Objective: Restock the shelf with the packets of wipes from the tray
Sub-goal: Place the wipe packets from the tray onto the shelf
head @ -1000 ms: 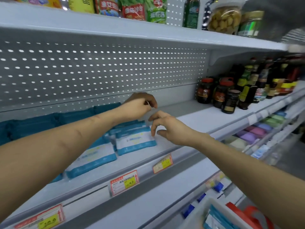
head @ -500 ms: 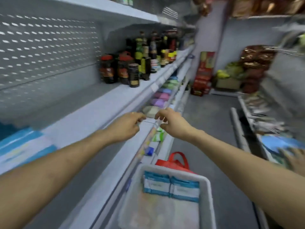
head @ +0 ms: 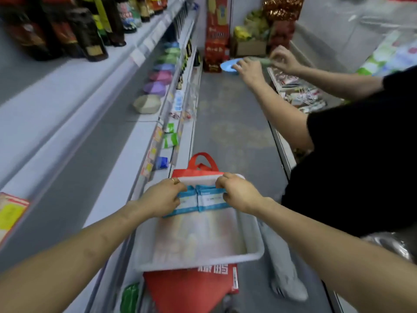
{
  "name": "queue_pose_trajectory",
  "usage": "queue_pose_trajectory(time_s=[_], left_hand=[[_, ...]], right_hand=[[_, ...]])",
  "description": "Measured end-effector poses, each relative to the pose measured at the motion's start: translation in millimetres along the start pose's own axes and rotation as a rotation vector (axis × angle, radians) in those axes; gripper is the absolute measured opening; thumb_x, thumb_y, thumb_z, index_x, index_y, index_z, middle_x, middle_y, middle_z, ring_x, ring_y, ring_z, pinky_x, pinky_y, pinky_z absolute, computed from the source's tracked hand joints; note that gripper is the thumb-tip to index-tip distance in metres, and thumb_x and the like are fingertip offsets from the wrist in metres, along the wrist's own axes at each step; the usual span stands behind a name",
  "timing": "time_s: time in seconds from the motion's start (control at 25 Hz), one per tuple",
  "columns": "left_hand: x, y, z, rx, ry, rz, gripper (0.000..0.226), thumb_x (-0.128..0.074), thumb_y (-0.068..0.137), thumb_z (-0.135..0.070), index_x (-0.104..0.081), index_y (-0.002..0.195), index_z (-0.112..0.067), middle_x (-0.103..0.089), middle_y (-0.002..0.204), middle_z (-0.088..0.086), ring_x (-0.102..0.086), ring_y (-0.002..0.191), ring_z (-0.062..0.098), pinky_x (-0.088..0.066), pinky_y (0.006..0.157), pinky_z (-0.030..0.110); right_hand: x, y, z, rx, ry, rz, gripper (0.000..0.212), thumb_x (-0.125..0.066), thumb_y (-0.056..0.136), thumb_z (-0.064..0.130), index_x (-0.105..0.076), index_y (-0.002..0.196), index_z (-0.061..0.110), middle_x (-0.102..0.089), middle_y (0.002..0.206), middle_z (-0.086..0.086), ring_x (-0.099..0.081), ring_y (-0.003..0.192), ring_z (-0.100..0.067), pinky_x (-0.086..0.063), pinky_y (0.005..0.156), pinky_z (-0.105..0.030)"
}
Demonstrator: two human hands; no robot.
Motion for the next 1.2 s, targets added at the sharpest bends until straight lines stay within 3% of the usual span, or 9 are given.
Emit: queue_pose_trajectory(time_s=[0.16,0.36,0.52,0.64,0.92,1.04,1.2], left_hand=[[-27.7,-4.2,11.3,0.005,0.029,0.024,0.043,-0.058,0.091,-0.022,-0.061,0.134,-0.023,-0.052,0.138,0.001,-0.053,0.124,0.024,-0.045,0.104,0.037],[-41.3,-7.6,11.4,0.006,0.086,-0.019,0.036,-0.061,0.094,-0.032,-0.065,0.129,-0.036,-0.045,0.144,0.002,-0.045,0.129,0.026,-0.040,0.109,0.038],[-50.8,-7.5,5.2,0.034,0.129,-0.043,0.033,-0.060,0.093,-0.035,-0.065,0.125,-0.042,-0.037,0.145,0.005,-0.034,0.134,0.028,-0.034,0.112,0.043],[-52.6,-6.0,2.0,0.057,0.143,-0.072,0.032,-0.061,0.093,-0.031,-0.065,0.123,-0.042,-0.036,0.142,0.005,-0.032,0.133,0.029,-0.032,0.111,0.045],[-49.4,-0.6,-3.8,0.072,0.215,-0.149,0.013,-0.071,0.086,-0.023,-0.063,0.093,-0.031,-0.042,0.132,0.006,-0.038,0.124,0.031,-0.038,0.101,0.043],[-50.3,-2.2,-7.0,0.064,0.260,-0.192,0.016,-0.076,0.080,-0.020,-0.061,0.084,-0.027,-0.045,0.122,0.007,-0.043,0.113,0.032,-0.044,0.091,0.043],[-50.1,-7.1,-7.6,0.017,0.269,-0.232,0.025,-0.077,0.078,-0.014,-0.053,0.085,-0.022,-0.044,0.113,0.007,-0.046,0.093,0.029,-0.047,0.080,0.043]], right_hand=[[-26.3,-2.3,3.9,-0.001,-0.048,0.018,0.046,-0.059,0.081,0.006,-0.058,0.127,0.009,-0.054,0.128,-0.012,-0.054,0.115,-0.033,-0.046,0.092,-0.041],[-36.9,-2.1,15.6,0.051,-0.248,-0.053,0.040,-0.063,0.071,0.006,-0.060,0.111,0.008,-0.057,0.110,-0.014,-0.057,0.099,-0.038,-0.047,0.078,-0.046],[-44.4,-4.4,22.0,0.019,-0.384,-0.108,0.040,-0.067,0.070,0.006,-0.056,0.109,0.010,-0.057,0.106,-0.013,-0.056,0.094,-0.035,-0.047,0.078,-0.045],[-47.4,-2.9,22.1,-0.019,-0.439,-0.162,0.036,-0.060,0.076,0.004,-0.056,0.111,0.010,-0.056,0.104,-0.011,-0.055,0.093,-0.033,-0.045,0.078,-0.044],[-50.9,2.1,23.0,-0.026,-0.509,-0.168,0.036,-0.042,0.077,0.001,-0.053,0.110,0.012,-0.053,0.103,-0.011,-0.052,0.094,-0.033,-0.042,0.082,-0.044],[-49.3,2.5,23.3,-0.016,-0.472,-0.175,0.029,-0.056,0.073,-0.001,-0.055,0.098,0.013,-0.052,0.092,-0.011,-0.051,0.082,-0.032,-0.043,0.074,-0.042],[-49.9,4.9,16.9,-0.006,-0.420,-0.129,0.034,-0.074,0.063,-0.003,-0.058,0.090,0.011,-0.054,0.084,-0.012,-0.055,0.070,-0.033,-0.037,0.057,-0.040]])
Point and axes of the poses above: each hand's wrist, its own y-axis towards the middle knuckle, its own x-axis out of the back of the hand, z = x × y, the point moved 9 cm from there along y, towards the middle knuckle
